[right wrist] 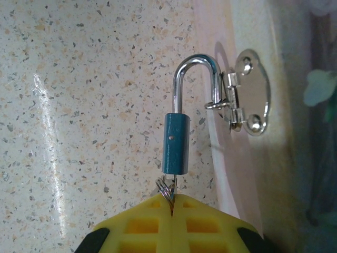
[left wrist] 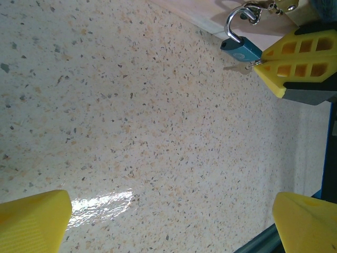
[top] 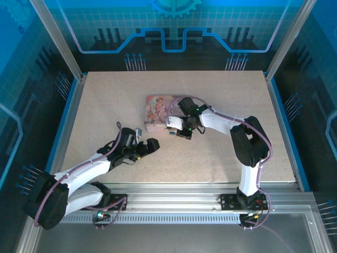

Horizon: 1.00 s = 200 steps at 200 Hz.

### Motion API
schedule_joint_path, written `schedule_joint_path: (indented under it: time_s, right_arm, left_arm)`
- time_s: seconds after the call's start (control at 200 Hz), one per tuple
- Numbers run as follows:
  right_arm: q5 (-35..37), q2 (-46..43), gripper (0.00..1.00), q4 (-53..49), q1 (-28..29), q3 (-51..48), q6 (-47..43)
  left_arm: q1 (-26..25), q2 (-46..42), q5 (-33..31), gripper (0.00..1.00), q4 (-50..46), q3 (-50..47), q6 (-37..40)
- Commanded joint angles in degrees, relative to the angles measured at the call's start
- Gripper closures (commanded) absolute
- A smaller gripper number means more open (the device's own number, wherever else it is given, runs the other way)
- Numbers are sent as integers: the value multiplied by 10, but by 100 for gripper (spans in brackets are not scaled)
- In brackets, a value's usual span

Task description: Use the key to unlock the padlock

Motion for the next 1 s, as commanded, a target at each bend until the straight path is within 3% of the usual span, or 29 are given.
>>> schedule_joint_path:
  time_s: [0.0,0.465,0.996]
  right_arm:
    - [-8,-5,100,7,3,5,-7]
    - [-5,13,100,4,50,40,-9]
    - [12,-128,100,55,36,-78,59]
  left_arm:
    - [5,5,15,1,-8,-1,10]
    - [5,3,14,1,-10,-3,7]
    - [6,-34,0,1,-26,-16,9]
